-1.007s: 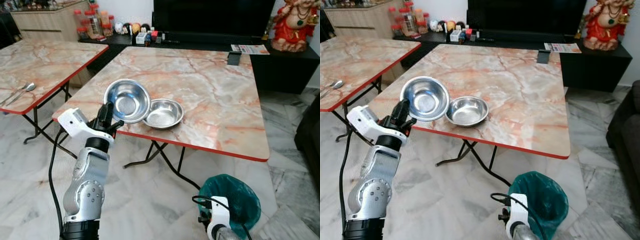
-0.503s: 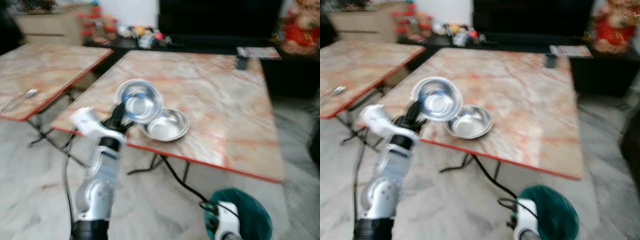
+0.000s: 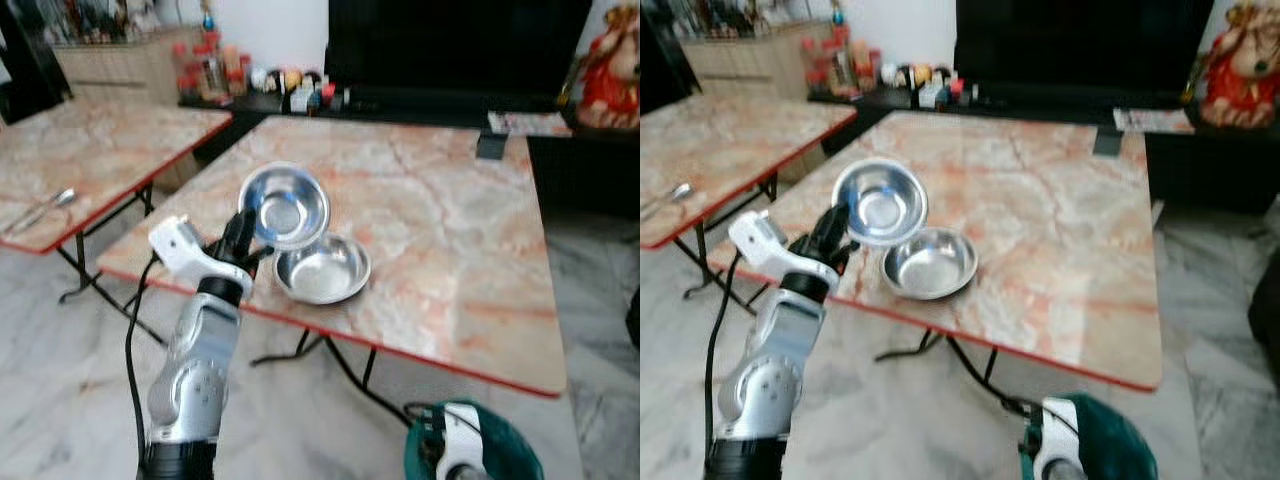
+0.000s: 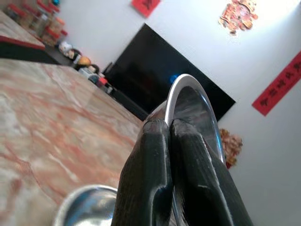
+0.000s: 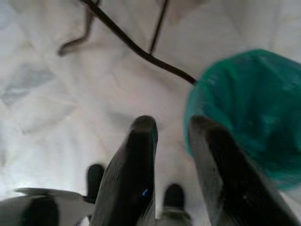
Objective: Setting the table
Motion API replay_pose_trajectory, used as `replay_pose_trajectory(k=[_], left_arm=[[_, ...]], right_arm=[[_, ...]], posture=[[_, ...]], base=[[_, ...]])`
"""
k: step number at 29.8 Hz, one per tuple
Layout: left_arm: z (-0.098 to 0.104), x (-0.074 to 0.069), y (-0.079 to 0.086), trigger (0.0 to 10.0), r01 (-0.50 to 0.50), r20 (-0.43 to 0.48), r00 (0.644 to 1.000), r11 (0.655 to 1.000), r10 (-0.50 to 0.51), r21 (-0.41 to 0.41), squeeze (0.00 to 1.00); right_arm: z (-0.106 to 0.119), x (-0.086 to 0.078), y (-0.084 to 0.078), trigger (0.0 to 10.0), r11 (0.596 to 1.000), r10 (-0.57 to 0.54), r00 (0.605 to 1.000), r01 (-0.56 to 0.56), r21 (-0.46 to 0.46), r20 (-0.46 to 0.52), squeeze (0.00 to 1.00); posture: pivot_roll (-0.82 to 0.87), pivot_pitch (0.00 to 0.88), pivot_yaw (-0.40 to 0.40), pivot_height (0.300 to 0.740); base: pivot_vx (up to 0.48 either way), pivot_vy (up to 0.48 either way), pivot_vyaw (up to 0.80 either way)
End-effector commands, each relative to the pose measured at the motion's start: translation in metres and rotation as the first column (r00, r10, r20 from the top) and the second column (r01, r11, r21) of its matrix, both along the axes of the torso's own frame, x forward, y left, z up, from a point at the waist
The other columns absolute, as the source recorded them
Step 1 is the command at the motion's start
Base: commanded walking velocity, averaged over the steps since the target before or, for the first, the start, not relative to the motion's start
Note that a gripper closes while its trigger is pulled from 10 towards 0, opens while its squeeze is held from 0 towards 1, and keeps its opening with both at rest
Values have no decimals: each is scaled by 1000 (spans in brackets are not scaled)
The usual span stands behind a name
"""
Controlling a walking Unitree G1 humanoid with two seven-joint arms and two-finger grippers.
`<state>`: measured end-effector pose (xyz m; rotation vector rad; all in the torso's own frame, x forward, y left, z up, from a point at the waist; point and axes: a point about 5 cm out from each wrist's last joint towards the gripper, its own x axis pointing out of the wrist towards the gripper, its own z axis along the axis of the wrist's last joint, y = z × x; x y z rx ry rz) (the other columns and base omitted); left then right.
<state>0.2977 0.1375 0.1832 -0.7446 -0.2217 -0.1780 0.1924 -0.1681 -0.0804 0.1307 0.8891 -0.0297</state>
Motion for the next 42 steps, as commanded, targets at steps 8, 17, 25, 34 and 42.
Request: replay_pose_trajectory(k=[8,17,25,34,42], left_arm=[[4,1,5,10000,-28,10,1000,999,28,30,0],[1,-2,6,10000,-14,-1,1000,999,15,42,0],[-21,-10,-27,10000,221,-110,973,957,-203,188,0],[-35,-7,-33,10000,210,-220,964,933,-148,291,0],[-54,5,-37,10000,209,-334,936,941,-113,267,0]], right_arm=[[3,6,4,10000,1000,15,1000,-15,1,15,0],[3,6,2,10000,1000,20,1000,-20,-4,16,0],[3,5,-3,10000,1000,27,1000,-27,-11,14,0],[1,0,-10,10000,999,31,1000,-31,-23,6,0],[1,-1,-12,10000,999,25,1000,-25,-27,7,0]], posture=[[100,9,20,740],[101,10,7,740],[91,12,-10,740],[79,23,-26,740],[59,21,-26,740]], base=[[331,0,0],[323,0,0],[32,0,0],[0,0,0],[0,0,0]])
